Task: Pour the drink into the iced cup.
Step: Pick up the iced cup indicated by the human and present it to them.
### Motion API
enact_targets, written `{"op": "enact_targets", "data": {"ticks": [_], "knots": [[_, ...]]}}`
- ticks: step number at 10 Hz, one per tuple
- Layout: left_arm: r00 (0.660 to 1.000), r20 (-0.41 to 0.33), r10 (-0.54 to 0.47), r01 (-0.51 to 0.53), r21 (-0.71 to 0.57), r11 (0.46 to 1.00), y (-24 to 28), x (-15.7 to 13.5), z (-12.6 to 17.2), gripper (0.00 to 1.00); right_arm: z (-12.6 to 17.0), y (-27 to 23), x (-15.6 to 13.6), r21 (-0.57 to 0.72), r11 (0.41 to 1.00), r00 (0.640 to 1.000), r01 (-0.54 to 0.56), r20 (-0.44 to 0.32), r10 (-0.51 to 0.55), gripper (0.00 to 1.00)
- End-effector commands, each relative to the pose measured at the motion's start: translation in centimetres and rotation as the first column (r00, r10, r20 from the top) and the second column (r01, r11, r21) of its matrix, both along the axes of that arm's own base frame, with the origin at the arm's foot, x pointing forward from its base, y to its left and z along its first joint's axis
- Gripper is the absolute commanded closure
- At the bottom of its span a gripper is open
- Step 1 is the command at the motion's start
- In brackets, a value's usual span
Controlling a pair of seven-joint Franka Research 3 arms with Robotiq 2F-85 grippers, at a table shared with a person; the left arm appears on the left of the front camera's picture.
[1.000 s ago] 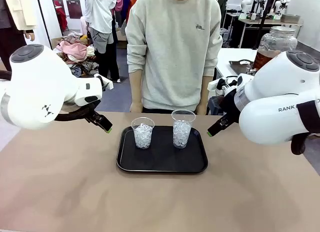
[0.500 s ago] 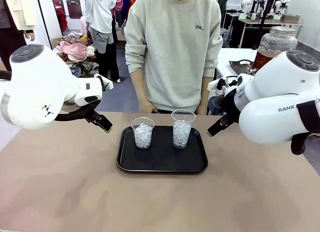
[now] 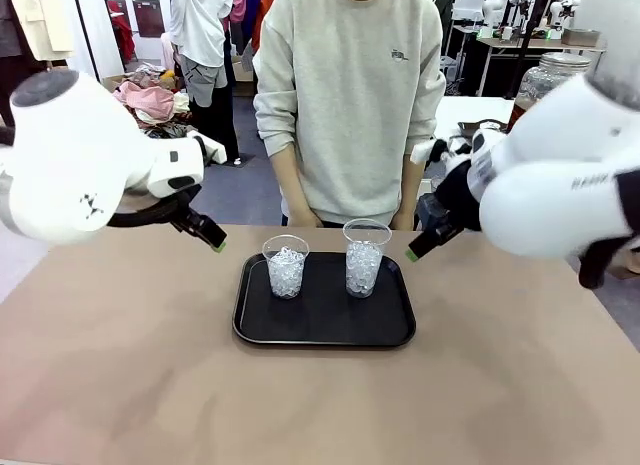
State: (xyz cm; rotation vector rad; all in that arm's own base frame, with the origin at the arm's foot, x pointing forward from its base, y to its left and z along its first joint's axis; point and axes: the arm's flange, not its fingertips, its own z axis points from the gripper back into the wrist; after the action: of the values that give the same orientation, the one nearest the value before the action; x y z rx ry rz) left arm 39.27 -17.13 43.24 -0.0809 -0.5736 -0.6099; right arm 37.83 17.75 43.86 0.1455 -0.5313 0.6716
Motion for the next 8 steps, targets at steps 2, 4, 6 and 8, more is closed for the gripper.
{"op": "enact_targets", "data": {"ticks": [2, 4, 6, 8], "knots": [[0.998, -0.057, -0.04, 0.032, -0.143, 0.989, 1.5, 0.4, 5.3, 0.0, 5.7, -3.0, 0.9, 0.17, 0.985, 0.988, -0.019, -0.148, 0.045, 0.0], [0.991, -0.13, -0.032, -0.006, -0.277, 0.961, 3.0, 1.1, 7.4, 0.0, 7.4, -4.9, 1.5, 0.305, 0.952, 0.966, 0.04, -0.254, 0.041, 0.0], [0.973, -0.227, -0.044, -0.057, -0.421, 0.906, 5.0, 2.0, 7.9, 0.0, 8.0, -7.0, 2.1, 0.423, 0.902, 0.94, 0.089, -0.336, 0.065, 0.0], [0.956, -0.29, -0.052, -0.098, -0.478, 0.873, 6.0, 2.8, 7.3, 0.0, 7.5, -8.4, 2.8, 0.487, 0.865, 0.923, 0.119, -0.376, 0.085, 0.0]]}}
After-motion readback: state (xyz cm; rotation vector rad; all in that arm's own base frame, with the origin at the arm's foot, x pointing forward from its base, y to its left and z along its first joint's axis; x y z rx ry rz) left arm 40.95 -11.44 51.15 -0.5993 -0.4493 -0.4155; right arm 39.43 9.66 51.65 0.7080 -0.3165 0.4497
